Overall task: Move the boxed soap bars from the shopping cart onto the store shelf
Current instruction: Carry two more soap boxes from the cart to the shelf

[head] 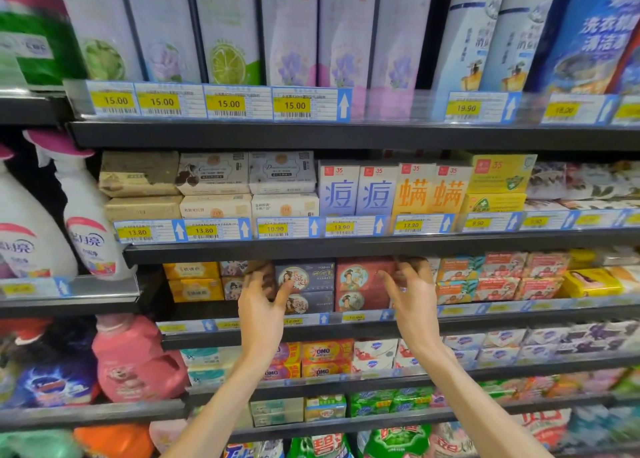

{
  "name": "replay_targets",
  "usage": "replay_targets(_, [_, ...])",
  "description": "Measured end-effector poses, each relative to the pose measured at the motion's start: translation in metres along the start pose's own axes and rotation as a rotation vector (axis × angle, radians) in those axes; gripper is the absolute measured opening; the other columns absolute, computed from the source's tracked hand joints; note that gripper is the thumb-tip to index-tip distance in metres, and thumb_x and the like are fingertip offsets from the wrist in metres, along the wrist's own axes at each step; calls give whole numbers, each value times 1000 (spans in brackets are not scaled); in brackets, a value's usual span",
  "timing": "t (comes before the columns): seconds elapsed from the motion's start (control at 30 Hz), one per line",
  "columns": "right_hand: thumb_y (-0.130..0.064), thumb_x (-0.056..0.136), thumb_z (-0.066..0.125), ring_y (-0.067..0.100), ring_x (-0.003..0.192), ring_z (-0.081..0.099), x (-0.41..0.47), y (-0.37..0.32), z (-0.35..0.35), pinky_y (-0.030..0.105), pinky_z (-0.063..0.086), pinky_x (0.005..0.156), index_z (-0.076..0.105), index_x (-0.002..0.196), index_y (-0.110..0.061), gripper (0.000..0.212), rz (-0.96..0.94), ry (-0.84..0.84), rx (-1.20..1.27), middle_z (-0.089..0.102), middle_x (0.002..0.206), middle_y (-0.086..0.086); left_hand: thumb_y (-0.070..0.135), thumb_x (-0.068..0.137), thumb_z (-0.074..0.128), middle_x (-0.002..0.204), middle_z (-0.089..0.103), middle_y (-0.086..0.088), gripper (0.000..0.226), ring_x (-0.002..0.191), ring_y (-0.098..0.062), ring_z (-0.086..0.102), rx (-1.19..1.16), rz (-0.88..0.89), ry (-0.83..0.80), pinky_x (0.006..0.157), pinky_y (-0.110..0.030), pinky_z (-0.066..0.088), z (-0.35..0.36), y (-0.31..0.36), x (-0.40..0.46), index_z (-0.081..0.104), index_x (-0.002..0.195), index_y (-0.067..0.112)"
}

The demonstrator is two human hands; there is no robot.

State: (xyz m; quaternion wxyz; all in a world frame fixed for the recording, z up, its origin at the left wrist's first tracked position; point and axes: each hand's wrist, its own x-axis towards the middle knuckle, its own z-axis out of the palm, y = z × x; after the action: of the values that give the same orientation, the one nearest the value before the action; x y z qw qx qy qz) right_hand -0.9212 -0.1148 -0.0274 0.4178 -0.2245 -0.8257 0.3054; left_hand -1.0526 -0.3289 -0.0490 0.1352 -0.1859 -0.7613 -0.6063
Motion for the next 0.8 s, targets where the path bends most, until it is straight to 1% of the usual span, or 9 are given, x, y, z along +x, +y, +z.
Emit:
replay_targets(0.17, [-31,96,65,20,90,60,2,3,11,35,51,84,65,112,-14,23,41,41,-67,46,116,-5,35,91,74,119,65,4,33,99,0,64,5,17,-12,85,-16,51,0,-1,3,60,120,27])
replay_targets(0.27, [-28,96,65,24,104,58,1,5,13,37,51,89,64,119,-11,29,30,58,-134,49,127,4,32,91,74,120,64,2,33,98,6,62,22,12,-15,82,-8,47,1,1,4,61,121,23])
replay_targets(0.33, [-26,96,66,26,103,59,1,4,13,36,51,86,63,120,-8,31,25,67,-168,50,127,6,31,91,74,121,65,3,34,99,5,63,11,6,-17,81,-5,48,2,0,4,61,121,23])
replay_targets(0.4, [-25,95,67,27,101,60,1,4,13,36,50,82,63,119,-7,29,25,71,-187,51,126,7,30,91,73,121,66,3,35,101,0,66,7,6,-19,85,-9,50,3,-1,3,61,123,21])
replay_targets(0.5, [-27,96,66,27,101,59,0,4,14,36,48,82,63,116,-7,29,28,73,-181,52,125,8,30,91,73,121,67,3,35,101,-2,67,6,-3,-17,87,-15,53,4,0,2,62,123,21])
replay_targets(0.6, [-30,96,65,28,103,58,0,5,12,36,48,82,61,115,-7,30,36,61,-162,52,126,7,29,92,73,122,65,3,33,99,3,64,19,-20,-24,84,-8,48,3,4,0,61,122,21])
replay_targets(0.67, [-29,96,65,28,104,57,-1,4,9,35,46,82,59,117,-8,30,15,36,-146,51,125,6,30,92,73,123,66,3,34,101,0,65,16,-40,-39,84,-8,48,1,6,-1,62,123,20])
replay_targets(0.73, [-28,96,65,25,105,56,-6,4,3,34,46,84,53,124,-11,35,1,16,-95,50,125,5,29,92,72,120,69,5,33,103,-3,66,-14,-68,-48,89,-17,53,-4,10,-2,61,123,23])
replay_targets(0.8, [-29,96,65,8,102,52,-12,2,-4,26,43,86,48,134,-14,44,2,0,-13,48,124,-1,27,92,72,116,70,9,34,103,-2,66,-8,-81,-50,95,-28,55,-10,14,-7,62,125,23])
